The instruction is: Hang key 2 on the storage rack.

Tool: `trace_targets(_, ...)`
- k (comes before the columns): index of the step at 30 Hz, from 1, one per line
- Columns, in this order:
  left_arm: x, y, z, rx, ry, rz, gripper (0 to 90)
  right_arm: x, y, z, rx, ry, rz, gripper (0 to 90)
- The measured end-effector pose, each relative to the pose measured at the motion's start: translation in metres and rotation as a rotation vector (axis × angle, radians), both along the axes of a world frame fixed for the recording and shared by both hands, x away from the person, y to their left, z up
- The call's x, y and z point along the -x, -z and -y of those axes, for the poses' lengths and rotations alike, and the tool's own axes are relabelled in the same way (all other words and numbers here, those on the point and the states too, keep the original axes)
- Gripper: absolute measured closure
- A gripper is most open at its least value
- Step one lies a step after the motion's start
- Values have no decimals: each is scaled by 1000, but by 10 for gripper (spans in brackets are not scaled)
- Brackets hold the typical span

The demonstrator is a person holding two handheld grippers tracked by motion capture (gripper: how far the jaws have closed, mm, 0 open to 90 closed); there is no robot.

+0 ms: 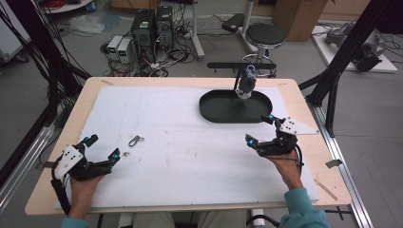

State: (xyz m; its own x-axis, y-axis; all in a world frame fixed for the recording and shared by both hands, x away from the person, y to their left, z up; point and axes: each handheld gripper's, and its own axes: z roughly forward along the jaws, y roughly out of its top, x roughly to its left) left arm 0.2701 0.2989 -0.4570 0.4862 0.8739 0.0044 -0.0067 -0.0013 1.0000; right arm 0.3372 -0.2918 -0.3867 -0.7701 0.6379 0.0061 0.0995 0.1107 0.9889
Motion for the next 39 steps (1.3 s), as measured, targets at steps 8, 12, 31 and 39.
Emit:
trace_targets(8,-1,-1,1,-13,-10,-9,35,1,-1,1,-3,-6,3,7)
trace_targets(12,-4,-4,1,-24,-6,-24,35,1,-1,1,-7,-14,-1,7)
trace_targets(31,-37,-45,-1,-201,162,-135,35,2,-1,-2,11,-61,-14,6)
trace_targets(39,-59,-59,5,-302,247,-207,35,1,0,-3,9,-77,-12,7)
